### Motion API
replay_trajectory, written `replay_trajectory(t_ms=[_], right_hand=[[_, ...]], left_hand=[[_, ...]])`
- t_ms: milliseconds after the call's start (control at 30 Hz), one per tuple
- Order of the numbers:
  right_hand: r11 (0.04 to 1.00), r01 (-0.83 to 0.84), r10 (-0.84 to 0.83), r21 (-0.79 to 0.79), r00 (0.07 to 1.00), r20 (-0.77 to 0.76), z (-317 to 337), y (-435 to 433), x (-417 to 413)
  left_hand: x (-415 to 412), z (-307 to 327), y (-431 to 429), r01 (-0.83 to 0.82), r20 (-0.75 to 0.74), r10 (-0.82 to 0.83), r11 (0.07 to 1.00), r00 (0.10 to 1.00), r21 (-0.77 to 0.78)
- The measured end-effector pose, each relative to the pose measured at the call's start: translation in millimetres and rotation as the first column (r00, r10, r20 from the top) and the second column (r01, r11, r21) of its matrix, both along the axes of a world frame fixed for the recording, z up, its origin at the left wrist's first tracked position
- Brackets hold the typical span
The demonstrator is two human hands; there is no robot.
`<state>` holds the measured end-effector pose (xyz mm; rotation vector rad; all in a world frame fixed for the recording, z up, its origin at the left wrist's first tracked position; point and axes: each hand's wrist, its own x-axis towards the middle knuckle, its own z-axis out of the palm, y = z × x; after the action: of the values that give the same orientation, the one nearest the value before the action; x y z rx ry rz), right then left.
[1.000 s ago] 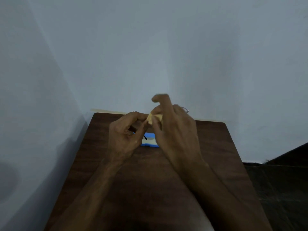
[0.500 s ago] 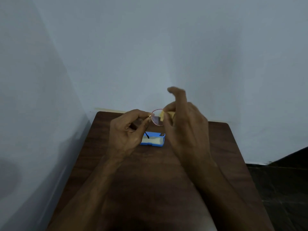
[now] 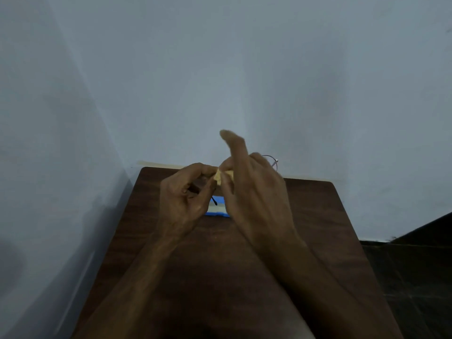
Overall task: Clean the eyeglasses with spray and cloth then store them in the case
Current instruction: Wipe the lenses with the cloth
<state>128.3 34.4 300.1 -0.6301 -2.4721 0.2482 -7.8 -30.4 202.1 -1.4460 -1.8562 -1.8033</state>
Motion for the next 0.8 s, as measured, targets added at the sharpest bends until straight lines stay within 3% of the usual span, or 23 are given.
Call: replay_trajectory(t_ms=[200,333,500,600,667,800], right_hand=[[0.997,0.078,-0.078,0.01,0.997,-0.03,3.2,14.3,-0.1],[1.0,-0.018,0.018,-0.015,1.0,0.001,-0.4,-5.3,1.3],[0.998,0.063,-0.063,0.007,0.998,-0.012,4.0,10.8,-3.9],[1.0,-0.014,0.014,0.024,1.0,0.009,5.4,-1.3,-8.9],[0.999,-0.039,0.038,-0.028,0.999,-0.035,1.9,-6.9,0.6],[0.979,0.107,-0.147,-0.175,0.961,-0.234,10.0,17.6,28.7]], left_hand=[[-2.2,0.2,-2.3,-0.028,-0.031,0.028,1.0,0.999,-0.002],[-7.0,-0.1,-3.6,0.014,0.016,-0.014,1.0,1.0,-0.006],[-6.7,0.9,-3.6,-0.023,-0.032,0.022,0.999,0.999,-0.025],[-7.3,-0.8,-4.1,0.041,0.018,-0.041,0.999,0.999,-0.011],[-9.3,-1.2,-5.7,0.042,0.042,-0.042,0.999,0.998,-0.007],[-18.6,1.1,-9.2,-0.039,0.007,0.039,0.999,0.999,-0.013]])
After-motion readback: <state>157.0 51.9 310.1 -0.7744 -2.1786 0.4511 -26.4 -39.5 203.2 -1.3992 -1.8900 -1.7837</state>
